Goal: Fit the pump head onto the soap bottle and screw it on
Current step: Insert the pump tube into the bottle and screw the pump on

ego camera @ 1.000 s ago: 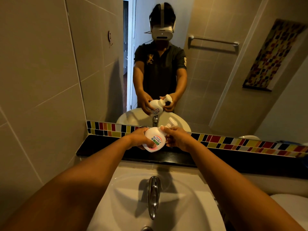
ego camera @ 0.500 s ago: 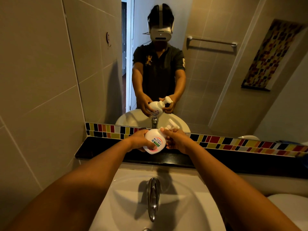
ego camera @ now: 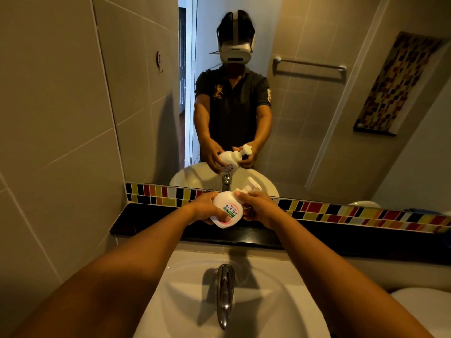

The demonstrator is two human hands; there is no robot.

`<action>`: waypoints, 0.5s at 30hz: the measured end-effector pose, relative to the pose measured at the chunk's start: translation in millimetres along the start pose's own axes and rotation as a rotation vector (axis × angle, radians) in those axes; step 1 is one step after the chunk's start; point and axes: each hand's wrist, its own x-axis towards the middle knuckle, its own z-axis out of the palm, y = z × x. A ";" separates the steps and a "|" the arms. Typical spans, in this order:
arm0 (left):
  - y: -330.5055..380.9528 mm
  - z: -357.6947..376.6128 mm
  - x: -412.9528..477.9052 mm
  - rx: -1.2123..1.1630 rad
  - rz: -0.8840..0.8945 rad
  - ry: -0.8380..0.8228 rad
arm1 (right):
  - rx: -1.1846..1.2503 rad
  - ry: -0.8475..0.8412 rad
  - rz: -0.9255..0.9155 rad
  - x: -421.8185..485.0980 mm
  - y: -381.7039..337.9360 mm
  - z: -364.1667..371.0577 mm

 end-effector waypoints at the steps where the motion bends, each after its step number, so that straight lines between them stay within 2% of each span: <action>1: -0.1 0.3 -0.2 -0.002 0.002 0.001 | -0.009 -0.004 -0.005 -1.1 -0.6 0.1; 7: -4.3 -2.5 -1.0 -0.011 -0.012 0.007 | 0.044 -0.085 0.014 -4.1 -1.5 -3.8; 15: -3.6 -1.2 -2.0 0.019 -0.008 0.003 | -0.029 -0.028 -0.010 0.6 2.1 -3.2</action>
